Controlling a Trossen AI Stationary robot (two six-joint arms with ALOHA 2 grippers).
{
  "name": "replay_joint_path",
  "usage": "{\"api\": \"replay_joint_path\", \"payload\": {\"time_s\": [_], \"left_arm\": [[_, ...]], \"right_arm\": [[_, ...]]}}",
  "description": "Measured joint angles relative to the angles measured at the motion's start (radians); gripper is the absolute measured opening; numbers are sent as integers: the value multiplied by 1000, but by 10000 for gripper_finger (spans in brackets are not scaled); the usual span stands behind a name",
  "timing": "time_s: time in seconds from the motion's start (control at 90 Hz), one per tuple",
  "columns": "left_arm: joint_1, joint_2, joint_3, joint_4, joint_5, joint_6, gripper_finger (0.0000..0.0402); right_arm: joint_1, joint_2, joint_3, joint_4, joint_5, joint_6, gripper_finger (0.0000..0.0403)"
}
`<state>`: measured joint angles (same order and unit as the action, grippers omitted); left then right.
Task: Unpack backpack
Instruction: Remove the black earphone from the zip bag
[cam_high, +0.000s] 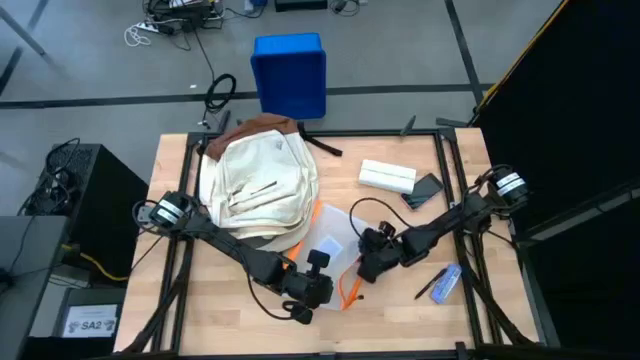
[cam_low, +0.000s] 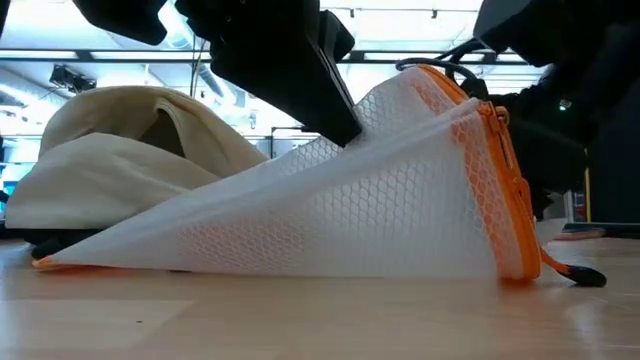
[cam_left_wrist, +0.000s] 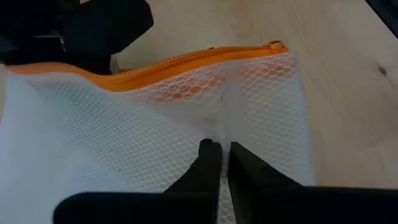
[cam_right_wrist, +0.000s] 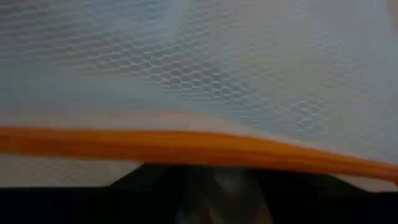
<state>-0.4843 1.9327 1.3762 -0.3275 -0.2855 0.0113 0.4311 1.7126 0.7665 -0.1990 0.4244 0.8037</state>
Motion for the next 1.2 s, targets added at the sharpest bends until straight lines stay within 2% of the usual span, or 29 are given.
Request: {"api": "replay_joint_path", "payload": {"time_s": [0.144, 0.2, 0.411, 0.544, 0.633, 0.722, 0.822, 0.922, 1.2], "left_arm": [[0, 0, 0, 0, 0, 4, 0], [0, 0, 0, 0, 0, 4, 0], [0, 0, 0, 0, 0, 3, 0], [0, 0, 0, -2, 0, 3, 0], [0, 0, 0, -3, 0, 3, 0], [0, 0, 0, -3, 0, 3, 0], [0, 0, 0, -3, 0, 3, 0], [0, 0, 0, -3, -1, 3, 0], [0, 0, 0, -3, -1, 3, 0]], "right_arm": [[12, 3, 46, -40, -46, -87, 30], [18, 3, 74, -67, -83, -102, 10], [81, 3, 222, -286, -154, -73, 3], [158, 2, 351, -593, -166, 39, 3], [209, 2, 432, -833, -166, 161, 2], [253, 0, 479, -992, -168, 281, 3], [290, 0, 488, -1084, -160, 315, 10], [314, 0, 488, -1094, -167, 314, 32], [335, 0, 488, -1083, -144, 321, 153]]}}
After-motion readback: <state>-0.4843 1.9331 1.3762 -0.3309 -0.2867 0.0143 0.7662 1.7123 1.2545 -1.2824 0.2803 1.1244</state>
